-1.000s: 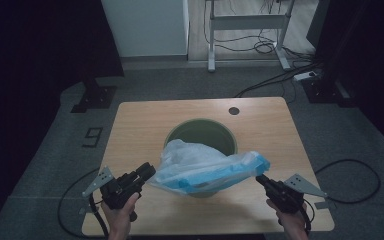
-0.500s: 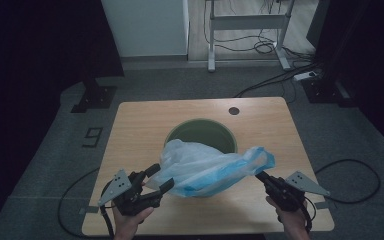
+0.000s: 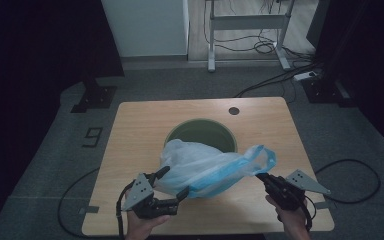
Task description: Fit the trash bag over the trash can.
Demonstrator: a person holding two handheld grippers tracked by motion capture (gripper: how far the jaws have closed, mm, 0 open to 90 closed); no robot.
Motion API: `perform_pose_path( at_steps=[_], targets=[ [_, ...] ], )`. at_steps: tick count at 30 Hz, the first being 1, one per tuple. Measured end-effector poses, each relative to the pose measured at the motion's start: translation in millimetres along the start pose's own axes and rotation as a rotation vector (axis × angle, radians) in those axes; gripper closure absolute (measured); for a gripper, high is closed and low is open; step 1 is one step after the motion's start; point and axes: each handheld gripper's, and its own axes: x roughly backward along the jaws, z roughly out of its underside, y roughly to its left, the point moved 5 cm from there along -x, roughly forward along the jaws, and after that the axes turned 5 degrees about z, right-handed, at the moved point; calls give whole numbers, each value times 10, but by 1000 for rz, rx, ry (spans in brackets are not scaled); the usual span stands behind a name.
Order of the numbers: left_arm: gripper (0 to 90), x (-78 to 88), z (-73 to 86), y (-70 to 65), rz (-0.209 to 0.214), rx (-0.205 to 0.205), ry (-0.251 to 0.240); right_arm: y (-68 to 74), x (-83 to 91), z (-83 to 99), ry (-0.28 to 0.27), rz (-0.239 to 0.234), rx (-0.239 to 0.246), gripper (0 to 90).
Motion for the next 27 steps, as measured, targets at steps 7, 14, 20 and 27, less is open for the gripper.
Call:
perform_pose_path(
  at_steps=[7,14,20,27],
  targets=[
    [671,-62,-56,59,-80,-10,29,14,7,-25,-2,-2,9,892],
    [893,-9,-216,169,-63,36,-3,0,26,-33,-3,4,20,892],
    [900,63,-366,367,-93,79,-67,-22,49,4,-1,1,20,892],
    [900,118,-495,598,-121,126,-106,-67,50,26,2,4,23,892]
  ],
)
